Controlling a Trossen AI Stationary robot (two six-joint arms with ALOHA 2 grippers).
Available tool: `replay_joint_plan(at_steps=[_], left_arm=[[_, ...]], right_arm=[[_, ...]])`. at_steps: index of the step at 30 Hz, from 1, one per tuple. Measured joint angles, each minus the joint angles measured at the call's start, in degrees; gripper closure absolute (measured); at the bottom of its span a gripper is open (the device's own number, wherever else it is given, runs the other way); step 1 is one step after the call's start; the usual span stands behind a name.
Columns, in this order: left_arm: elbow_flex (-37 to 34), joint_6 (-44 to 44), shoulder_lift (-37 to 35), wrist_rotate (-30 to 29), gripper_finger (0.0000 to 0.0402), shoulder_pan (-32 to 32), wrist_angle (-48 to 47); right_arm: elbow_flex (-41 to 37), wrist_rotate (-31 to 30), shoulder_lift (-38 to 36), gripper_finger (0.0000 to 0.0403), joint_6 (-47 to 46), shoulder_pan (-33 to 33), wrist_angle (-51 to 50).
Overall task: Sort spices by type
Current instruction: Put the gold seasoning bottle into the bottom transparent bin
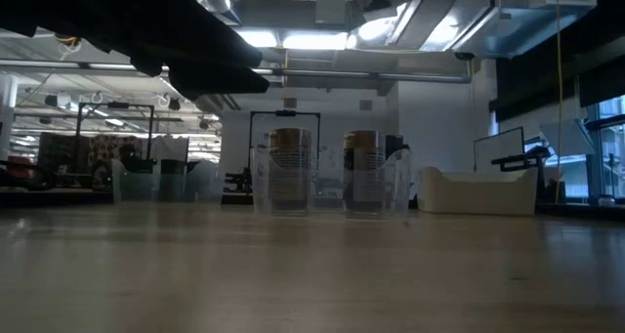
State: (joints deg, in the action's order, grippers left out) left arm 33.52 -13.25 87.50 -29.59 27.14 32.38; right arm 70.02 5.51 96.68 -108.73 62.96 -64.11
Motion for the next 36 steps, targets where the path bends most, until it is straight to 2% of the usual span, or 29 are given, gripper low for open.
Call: replay_joint_plan(at_steps=[4,8,18,23,36], left_arm=[[0.0,1.1,0.0,0.0,0.016,0.0,0.0],[0.0,1.4,0.0,0.0,0.016,0.0,0.0],[0.0,0.7,0.0,-0.1,0.016,0.3,-1.6],[0.0,-0.8,-1.3,-0.1,0.016,1.6,-6.0],[0.0,-2.5,-11.3,-1.0,0.016,2.9,-20.2]], right_arm=[[1.2,-3.0,0.1,0.0123,2.9,-1.3,-0.8],[4.0,-10.2,0.1,0.0123,9.2,-4.7,-1.1],[9.4,-23.8,0.1,0.0123,33.8,-17.5,-1.9],[11.1,-26.4,0.1,0.0122,45.5,-24.2,-1.8],[15.7,-32.9,0.0,0.012,72.9,-38.2,2.8]])
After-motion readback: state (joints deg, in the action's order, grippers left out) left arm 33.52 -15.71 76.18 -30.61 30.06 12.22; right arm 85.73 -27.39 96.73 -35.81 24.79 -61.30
